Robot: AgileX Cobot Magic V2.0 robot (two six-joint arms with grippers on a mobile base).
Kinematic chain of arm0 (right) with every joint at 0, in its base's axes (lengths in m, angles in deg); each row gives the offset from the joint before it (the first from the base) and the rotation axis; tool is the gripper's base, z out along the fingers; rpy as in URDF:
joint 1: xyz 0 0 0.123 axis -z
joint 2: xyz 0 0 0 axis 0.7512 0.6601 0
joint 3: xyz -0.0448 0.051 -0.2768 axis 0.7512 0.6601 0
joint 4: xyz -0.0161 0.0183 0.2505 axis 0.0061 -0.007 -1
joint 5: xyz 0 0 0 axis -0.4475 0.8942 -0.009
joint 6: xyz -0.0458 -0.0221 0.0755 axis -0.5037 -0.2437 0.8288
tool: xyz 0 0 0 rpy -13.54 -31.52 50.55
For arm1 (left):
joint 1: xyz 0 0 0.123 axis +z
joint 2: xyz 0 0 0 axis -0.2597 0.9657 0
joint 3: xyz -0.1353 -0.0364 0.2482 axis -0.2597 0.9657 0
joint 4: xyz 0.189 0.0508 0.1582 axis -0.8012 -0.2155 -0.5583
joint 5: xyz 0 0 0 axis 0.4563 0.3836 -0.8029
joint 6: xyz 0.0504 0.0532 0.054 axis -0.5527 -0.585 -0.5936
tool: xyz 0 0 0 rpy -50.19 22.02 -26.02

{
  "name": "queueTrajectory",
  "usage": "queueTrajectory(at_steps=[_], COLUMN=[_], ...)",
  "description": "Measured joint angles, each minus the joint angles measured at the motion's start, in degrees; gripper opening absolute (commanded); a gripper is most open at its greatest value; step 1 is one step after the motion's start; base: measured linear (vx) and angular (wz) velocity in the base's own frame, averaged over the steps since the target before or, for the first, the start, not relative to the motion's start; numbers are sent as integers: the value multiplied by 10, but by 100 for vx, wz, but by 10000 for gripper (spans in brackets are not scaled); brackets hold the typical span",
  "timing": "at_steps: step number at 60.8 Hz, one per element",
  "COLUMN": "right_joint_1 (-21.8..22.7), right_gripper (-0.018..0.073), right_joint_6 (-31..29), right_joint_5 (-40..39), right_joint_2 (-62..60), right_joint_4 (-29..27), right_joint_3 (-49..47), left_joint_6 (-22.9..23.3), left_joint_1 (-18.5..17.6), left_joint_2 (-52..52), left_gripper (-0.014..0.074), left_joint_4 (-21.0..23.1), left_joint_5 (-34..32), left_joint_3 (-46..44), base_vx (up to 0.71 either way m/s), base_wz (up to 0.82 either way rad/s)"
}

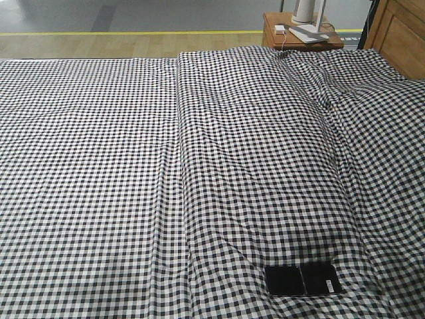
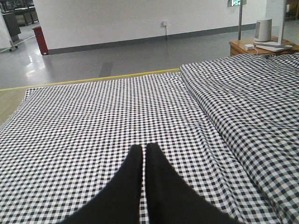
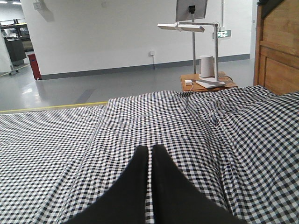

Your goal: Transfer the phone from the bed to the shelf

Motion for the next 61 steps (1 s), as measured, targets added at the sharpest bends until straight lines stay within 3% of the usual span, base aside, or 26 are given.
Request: queueTrajectory(at_steps=[61], right_joint_1=[0], right_gripper=[-6], right_joint_6=[0], right_joint_5=[0], right_joint_2=[0], right_joint_4=[0], right_joint_3=[0], left_joint_6=[0], left_joint_1=[0], left_joint_2=[0], left_gripper=[1], left_joint_4=[0], left_joint_5=[0], left_joint_3=[0], base_vx=[0], base_wz=[0])
